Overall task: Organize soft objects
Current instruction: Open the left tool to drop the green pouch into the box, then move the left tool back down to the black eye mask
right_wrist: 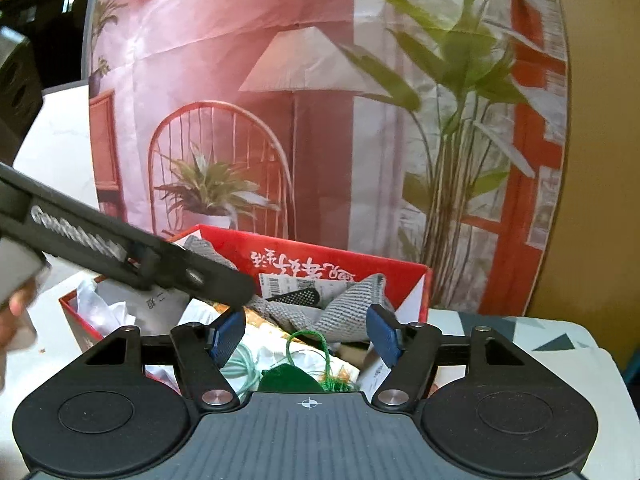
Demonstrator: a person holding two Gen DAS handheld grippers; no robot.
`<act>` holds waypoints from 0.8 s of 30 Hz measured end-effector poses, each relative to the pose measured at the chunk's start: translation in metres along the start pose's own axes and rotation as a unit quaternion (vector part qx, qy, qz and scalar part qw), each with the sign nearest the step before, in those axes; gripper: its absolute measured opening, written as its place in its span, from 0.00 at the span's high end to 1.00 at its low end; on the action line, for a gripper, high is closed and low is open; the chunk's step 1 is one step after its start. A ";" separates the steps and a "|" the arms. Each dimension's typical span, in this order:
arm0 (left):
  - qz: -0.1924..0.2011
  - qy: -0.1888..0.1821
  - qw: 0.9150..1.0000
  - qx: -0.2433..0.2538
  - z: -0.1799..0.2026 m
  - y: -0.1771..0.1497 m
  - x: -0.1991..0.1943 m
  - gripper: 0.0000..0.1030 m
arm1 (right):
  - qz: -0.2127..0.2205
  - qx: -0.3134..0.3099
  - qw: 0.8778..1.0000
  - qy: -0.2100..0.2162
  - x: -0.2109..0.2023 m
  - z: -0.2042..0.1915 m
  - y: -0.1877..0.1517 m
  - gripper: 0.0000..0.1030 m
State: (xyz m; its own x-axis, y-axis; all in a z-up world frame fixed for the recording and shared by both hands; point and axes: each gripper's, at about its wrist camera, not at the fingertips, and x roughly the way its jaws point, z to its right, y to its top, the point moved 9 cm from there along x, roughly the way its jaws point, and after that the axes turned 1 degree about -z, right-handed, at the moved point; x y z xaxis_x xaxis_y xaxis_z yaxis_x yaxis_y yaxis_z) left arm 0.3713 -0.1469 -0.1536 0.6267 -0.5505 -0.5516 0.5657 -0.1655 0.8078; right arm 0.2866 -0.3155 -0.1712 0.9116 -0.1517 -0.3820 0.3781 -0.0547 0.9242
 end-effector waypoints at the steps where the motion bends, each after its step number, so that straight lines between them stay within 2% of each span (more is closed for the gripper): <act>1: 0.004 0.004 1.000 -0.004 -0.007 -0.004 -0.008 0.39 | 0.006 0.001 1.000 0.002 -0.004 -0.002 0.000 0.38; 5: 0.017 0.029 0.999 -0.020 -0.037 -0.024 -0.042 0.39 | 0.029 -0.006 0.999 0.013 -0.023 -0.016 -0.001 0.38; 8: 0.025 0.062 0.998 -0.022 -0.060 -0.043 -0.063 0.39 | 0.039 -0.009 0.999 0.021 -0.036 -0.029 -0.009 0.38; 14: 0.003 0.103 0.993 -0.056 -0.100 -0.080 -0.074 0.39 | 0.040 -0.016 0.998 0.044 -0.055 -0.061 -0.032 0.38; 18: -0.024 0.125 0.989 -0.072 -0.119 -0.107 -0.059 0.34 | 0.008 -0.026 0.998 0.064 -0.054 -0.084 -0.060 0.38; 24: -0.051 0.146 0.984 -0.094 -0.132 -0.142 -0.035 0.34 | -0.066 -0.023 0.995 0.067 -0.032 -0.107 -0.109 0.38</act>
State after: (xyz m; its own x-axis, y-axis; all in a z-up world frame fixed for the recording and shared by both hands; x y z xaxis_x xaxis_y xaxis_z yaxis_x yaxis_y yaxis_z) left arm 0.3403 0.0038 -0.2764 0.6735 -0.2757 -0.6859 0.7051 -0.0390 0.7080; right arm 0.2336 -0.1987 -0.2607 0.8653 -0.0133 -0.5011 0.5008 -0.0201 0.8653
